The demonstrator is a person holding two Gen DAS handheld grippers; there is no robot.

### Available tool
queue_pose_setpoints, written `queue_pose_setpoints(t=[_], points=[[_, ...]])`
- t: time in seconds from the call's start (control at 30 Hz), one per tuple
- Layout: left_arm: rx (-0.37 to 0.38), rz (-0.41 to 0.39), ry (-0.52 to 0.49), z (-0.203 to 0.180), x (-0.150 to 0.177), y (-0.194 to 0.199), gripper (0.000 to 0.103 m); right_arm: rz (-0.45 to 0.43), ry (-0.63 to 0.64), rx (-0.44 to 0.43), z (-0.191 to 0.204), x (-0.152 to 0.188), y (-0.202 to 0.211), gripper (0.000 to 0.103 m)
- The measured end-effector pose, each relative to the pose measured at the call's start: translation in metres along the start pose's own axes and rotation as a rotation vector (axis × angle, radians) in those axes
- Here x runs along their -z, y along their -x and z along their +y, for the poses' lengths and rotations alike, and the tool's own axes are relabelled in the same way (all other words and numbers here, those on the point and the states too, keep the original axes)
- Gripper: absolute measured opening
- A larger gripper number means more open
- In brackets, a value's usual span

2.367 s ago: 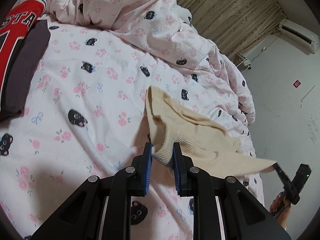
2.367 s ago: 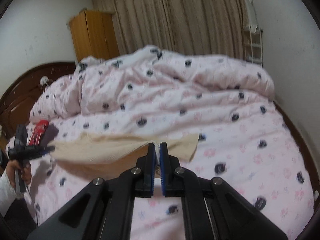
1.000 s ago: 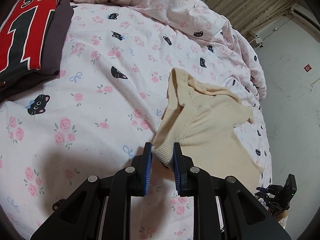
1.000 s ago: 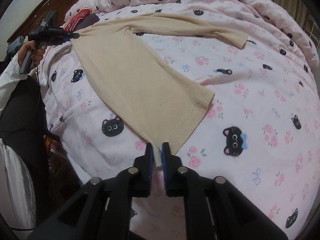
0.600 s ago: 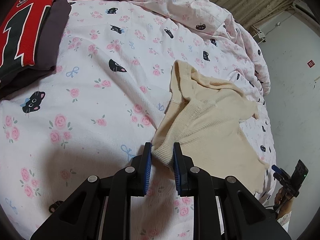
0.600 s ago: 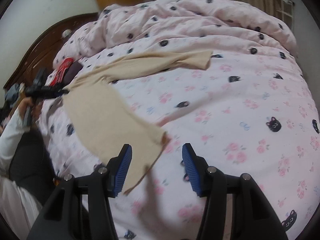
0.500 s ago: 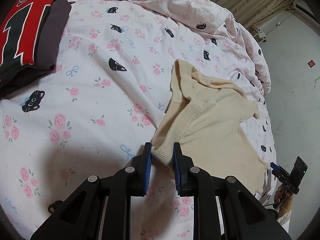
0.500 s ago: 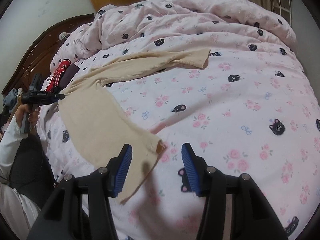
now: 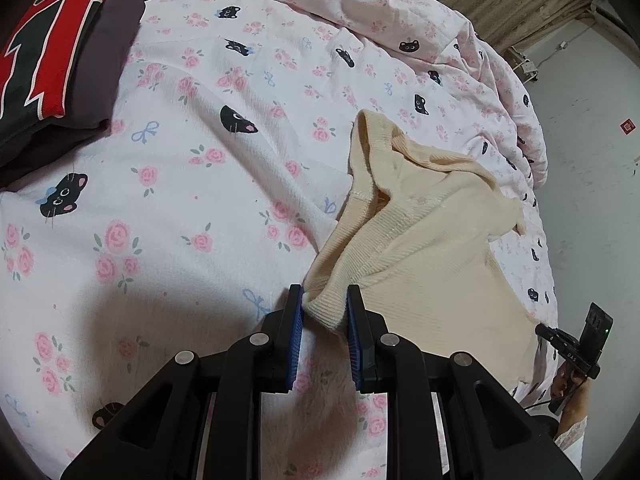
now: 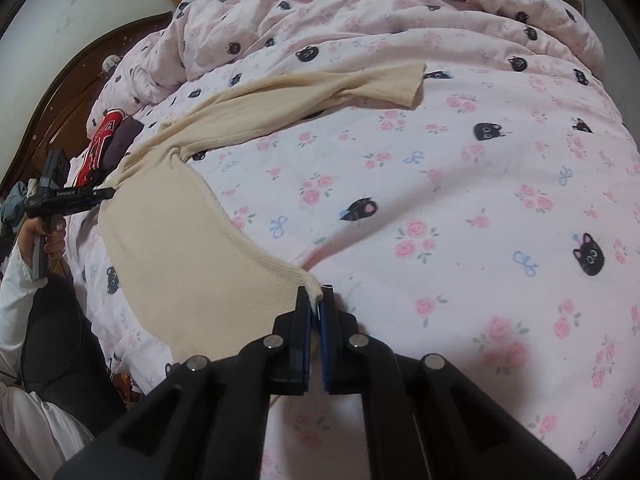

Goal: Fold clothes
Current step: 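Open the right gripper to release the sleeve while the left gripper releases the hem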

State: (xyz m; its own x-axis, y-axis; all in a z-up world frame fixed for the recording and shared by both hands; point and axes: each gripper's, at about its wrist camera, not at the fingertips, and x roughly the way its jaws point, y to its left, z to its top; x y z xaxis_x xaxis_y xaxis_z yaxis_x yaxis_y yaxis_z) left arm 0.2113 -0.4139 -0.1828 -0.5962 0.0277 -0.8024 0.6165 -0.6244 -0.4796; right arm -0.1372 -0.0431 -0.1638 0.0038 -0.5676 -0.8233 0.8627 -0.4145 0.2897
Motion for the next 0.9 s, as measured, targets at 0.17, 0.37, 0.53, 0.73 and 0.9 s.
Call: queue_pose_setpoints(t=[0.17, 0.37, 0.53, 0.73, 0.9], points=[[0.002, -0.003, 0.022, 0.002, 0.0, 0.003, 0.023, 0.03, -0.002, 0.027, -0.001, 0.002, -0.007, 0.006], [0.035, -0.061, 0.053, 0.006, -0.008, 0.028, 0.046, -0.001, -0.034, 0.035, -0.007, 0.0, 0.002, 0.033], [0.016, -0.108, 0.084, 0.013, -0.026, 0.032, 0.048, -0.032, -0.07, 0.06, -0.015, -0.002, 0.009, 0.041], [0.038, -0.107, -0.006, -0.018, -0.079, -0.009, 0.048, -0.037, -0.084, 0.087, -0.02, -0.008, 0.008, 0.041], [0.088, -0.08, 0.017, -0.024, -0.115, -0.043, 0.048, -0.02, -0.063, 0.093, -0.016, -0.01, 0.0, 0.041]])
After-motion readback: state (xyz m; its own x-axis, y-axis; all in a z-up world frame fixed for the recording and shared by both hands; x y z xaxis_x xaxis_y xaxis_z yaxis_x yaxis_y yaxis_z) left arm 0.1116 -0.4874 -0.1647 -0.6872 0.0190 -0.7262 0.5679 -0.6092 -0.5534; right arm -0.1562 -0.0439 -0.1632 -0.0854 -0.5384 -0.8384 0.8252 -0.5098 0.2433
